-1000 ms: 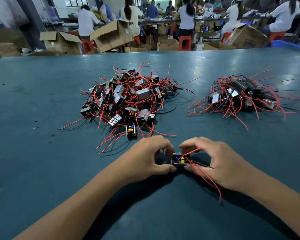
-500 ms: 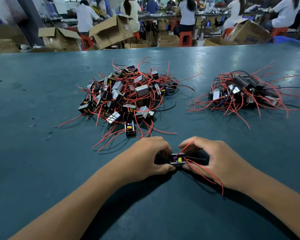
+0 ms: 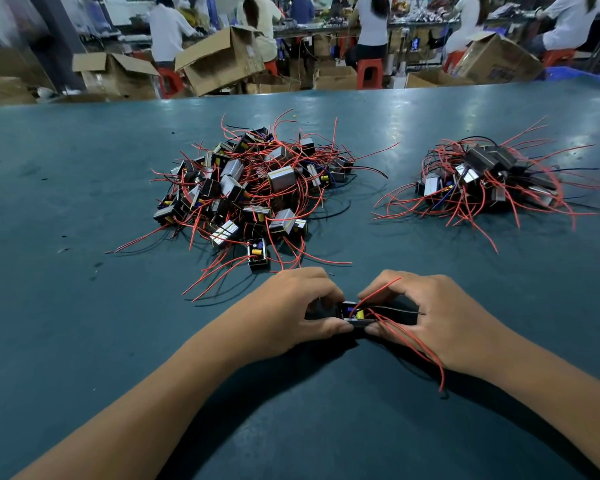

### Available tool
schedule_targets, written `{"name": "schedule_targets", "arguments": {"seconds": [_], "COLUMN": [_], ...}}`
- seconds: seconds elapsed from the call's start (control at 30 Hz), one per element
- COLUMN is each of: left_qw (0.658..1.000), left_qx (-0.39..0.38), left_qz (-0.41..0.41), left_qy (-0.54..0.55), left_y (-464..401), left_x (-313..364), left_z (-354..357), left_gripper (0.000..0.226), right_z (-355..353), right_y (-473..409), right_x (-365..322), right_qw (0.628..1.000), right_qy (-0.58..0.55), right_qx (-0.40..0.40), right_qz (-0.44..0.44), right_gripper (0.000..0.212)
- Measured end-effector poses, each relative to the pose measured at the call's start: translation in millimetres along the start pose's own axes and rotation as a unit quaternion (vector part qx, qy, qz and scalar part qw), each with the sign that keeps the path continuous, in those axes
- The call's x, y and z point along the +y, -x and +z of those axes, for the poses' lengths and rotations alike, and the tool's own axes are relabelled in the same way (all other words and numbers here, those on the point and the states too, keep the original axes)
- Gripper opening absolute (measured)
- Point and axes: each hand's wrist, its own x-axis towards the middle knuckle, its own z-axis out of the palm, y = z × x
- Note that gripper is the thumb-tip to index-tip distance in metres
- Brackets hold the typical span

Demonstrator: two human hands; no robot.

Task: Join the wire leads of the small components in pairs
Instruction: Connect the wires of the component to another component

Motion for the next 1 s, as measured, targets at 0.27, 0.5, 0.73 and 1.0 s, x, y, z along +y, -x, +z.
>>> {"name": "schedule_targets", "arguments": {"seconds": [0.27, 0.5, 0.73, 1.0], "left_qw": [1.000, 0.998, 0.995, 0.996], "left_qx": [0.005, -0.014, -0.070, -0.042], "left_qz": [-0.017, -0.023, 0.039, 0.070], "left_qy": [-0.012, -0.050, 0.060, 0.042], "left_y": [0.2, 7.9, 6.1, 5.5], "left_x": [2.6, 4.6, 2.5, 8.4], "left_z": [-1.3, -12.9, -13.6, -5.1], "left_gripper": [0.029, 0.045, 0.037, 0.015], "right_z": [-2.3, -27.9, -27.5, -25.9], "right_y": [-1.2, -0.7, 7.8, 13.3], "right_x": [-5.6, -0.2, -13.6, -16.0], "right_qw": [1.000, 0.989, 0.981, 0.995], "right_qy": [0.026, 0.069, 0.064, -0.005], "right_qx": [-0.009, 0.125, 0.173, 0.095], "right_qz": [0.002, 0.026, -0.067, -0.030], "right_gripper": [0.027, 0.029, 0.014, 0.020]}}
